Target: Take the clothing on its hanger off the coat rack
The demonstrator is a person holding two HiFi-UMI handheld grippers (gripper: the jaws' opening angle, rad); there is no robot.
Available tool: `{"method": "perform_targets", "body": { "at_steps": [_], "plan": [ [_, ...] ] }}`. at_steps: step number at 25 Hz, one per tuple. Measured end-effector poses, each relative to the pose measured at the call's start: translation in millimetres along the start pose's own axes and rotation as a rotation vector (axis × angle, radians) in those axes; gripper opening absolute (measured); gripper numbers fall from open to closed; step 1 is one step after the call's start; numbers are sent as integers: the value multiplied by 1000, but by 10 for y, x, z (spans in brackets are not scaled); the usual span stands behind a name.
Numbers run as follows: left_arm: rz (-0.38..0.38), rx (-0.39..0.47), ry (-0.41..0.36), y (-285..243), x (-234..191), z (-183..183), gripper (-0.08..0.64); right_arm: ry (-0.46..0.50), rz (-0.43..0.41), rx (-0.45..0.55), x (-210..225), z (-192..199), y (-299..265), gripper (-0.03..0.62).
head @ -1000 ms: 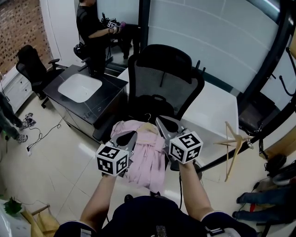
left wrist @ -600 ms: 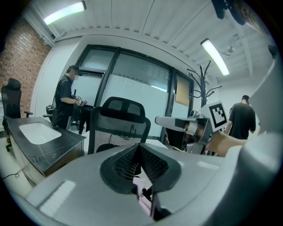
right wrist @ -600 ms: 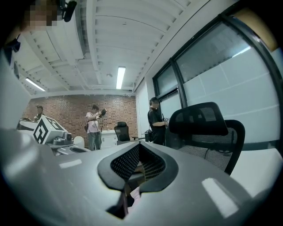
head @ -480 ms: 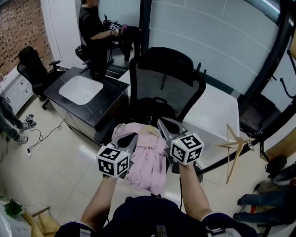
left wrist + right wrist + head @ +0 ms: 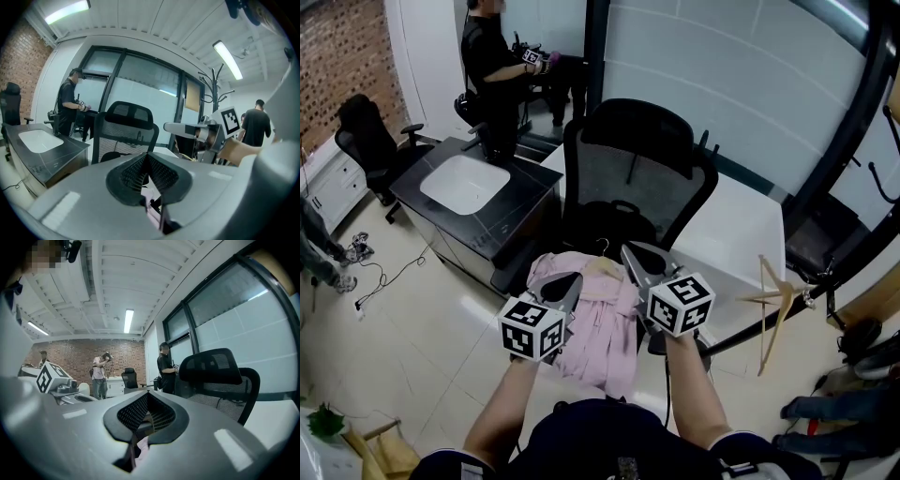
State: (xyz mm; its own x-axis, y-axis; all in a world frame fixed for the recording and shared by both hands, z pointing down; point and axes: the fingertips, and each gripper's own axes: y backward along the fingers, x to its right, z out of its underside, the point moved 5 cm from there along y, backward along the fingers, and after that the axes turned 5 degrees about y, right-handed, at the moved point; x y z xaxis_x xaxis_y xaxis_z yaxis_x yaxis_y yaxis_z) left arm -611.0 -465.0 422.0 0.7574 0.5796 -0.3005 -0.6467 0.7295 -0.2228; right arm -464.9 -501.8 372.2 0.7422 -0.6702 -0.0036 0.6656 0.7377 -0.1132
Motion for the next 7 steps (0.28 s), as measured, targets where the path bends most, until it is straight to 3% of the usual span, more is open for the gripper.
{"method": "perform_targets", "body": {
  "at_steps": [7],
  "plan": [
    [0,-3,-1,11,5,24,12,2,3,6,-3,-8,12,2]
  ]
}}
